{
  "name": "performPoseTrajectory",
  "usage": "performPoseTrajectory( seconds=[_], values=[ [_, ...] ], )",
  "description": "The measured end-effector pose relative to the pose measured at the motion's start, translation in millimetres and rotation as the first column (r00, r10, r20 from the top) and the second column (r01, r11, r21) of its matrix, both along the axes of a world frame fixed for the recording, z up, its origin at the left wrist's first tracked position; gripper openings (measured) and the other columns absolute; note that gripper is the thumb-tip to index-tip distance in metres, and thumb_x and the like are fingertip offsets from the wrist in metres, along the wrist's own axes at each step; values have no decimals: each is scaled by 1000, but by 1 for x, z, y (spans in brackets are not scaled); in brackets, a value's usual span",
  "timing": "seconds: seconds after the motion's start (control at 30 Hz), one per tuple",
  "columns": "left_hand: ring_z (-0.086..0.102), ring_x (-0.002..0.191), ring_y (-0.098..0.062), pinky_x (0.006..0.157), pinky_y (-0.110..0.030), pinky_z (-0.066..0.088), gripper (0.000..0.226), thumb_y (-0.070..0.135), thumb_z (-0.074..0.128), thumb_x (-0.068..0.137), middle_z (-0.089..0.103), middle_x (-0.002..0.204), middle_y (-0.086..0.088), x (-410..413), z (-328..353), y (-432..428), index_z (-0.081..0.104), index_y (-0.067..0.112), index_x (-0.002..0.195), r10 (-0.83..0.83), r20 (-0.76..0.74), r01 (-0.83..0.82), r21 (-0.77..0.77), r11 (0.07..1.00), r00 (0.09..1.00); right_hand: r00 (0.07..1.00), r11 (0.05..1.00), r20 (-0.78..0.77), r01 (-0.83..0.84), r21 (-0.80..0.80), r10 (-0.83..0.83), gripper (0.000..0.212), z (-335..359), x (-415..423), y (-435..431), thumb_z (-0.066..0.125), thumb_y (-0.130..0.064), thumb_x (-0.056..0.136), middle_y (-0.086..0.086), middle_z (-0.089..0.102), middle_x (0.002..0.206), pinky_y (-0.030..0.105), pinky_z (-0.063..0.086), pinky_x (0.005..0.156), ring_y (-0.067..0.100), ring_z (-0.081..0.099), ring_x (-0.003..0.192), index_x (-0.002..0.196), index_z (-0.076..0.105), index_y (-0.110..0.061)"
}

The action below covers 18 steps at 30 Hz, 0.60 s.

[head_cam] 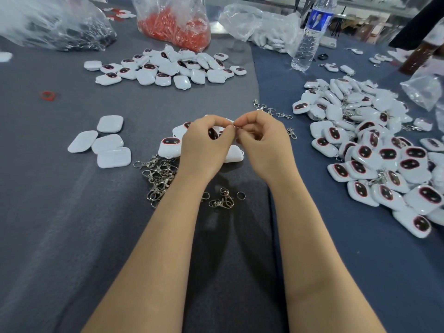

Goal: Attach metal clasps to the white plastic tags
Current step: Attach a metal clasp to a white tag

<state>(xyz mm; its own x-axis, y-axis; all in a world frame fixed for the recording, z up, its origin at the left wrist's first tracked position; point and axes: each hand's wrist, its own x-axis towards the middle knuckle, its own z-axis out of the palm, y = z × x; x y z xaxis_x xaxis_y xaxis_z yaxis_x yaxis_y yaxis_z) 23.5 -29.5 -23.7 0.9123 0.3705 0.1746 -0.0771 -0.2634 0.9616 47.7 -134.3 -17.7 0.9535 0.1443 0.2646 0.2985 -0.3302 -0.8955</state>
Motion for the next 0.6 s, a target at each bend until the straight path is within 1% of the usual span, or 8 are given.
performPoseTrajectory(
  seconds=[0.07, 0.17, 0.23, 0.33, 0.43, 0.5, 0.57, 0.6],
  values=[
    [65, 88, -23, 84, -48, 52, 18, 18, 62, 86, 67, 82, 3, -1, 1, 0, 61, 31, 74, 15, -3, -15, -4, 1000, 1000, 1000, 1000, 16, 10, 2, -10, 28, -1, 1, 0, 57, -3, 85, -11, 64, 67, 19, 46, 68, 10, 64, 73, 76, 59, -29],
    [65, 85, -27, 81, -48, 53, 16, 17, 63, 83, 68, 81, -6, 0, 0, 1, 62, 27, 71, 40, -9, -40, -23, 999, 999, 999, 999, 24, 33, 17, -34, 26, -3, 1, 1, 58, -4, 85, -12, 63, 66, 15, 43, 66, 6, 60, 69, 77, 59, -28],
    [66, 87, -26, 83, -48, 53, 17, 17, 62, 84, 68, 83, -3, -1, 1, 0, 62, 28, 71, 36, -17, -37, -35, 999, 999, 998, 999, 43, 44, 10, -44, 24, -4, 1, 1, 58, -4, 85, -12, 64, 71, 13, 43, 65, 3, 59, 69, 78, 60, -27],
    [67, 89, -25, 85, -48, 52, 17, 20, 63, 85, 68, 84, 1, -1, 1, 0, 61, 30, 71, 24, -20, -25, -47, 999, 1000, 995, 998, 92, 51, -46, -46, 21, -5, -1, 2, 58, -4, 84, -13, 65, 76, 9, 41, 63, -1, 59, 70, 80, 63, -23],
    [66, 91, -27, 85, -48, 52, 17, 21, 65, 86, 64, 82, 7, 0, 0, 1, 61, 28, 72, 16, -18, -17, -47, 999, 1000, 994, 996, 104, 47, -71, -39, 21, -4, -1, 4, 57, -5, 85, -14, 65, 74, 8, 41, 61, -2, 60, 71, 80, 62, -24],
    [65, 93, -28, 87, -48, 51, 16, 19, 64, 88, 61, 85, 11, 1, -1, 1, 61, 25, 74, 20, -19, -20, -43, 999, 1000, 994, 997, 90, 59, -55, -54, 18, -4, -1, 5, 58, -6, 86, -12, 64, 78, 5, 39, 62, -2, 57, 70, 83, 59, -24],
    [64, 93, -26, 88, -44, 49, 11, 16, 60, 90, 64, 92, 3, 3, -3, 0, 62, 19, 79, 33, -3, -33, 15, 999, 999, 993, 992, 84, 87, -94, -79, 15, -6, 0, 3, 56, -8, 87, -12, 62, 84, 2, 37, 64, -5, 54, 74, 89, 57, -23],
    [62, 93, -24, 89, -37, 47, 8, 16, 59, 90, 64, 98, -3, 4, -4, 0, 62, 17, 83, 50, 9, -51, 75, 996, 999, 993, 986, 81, 96, -137, -86, 15, -6, 1, 2, 55, -8, 87, -12, 61, 89, 1, 35, 66, -5, 52, 78, 91, 57, -22]
  ],
)
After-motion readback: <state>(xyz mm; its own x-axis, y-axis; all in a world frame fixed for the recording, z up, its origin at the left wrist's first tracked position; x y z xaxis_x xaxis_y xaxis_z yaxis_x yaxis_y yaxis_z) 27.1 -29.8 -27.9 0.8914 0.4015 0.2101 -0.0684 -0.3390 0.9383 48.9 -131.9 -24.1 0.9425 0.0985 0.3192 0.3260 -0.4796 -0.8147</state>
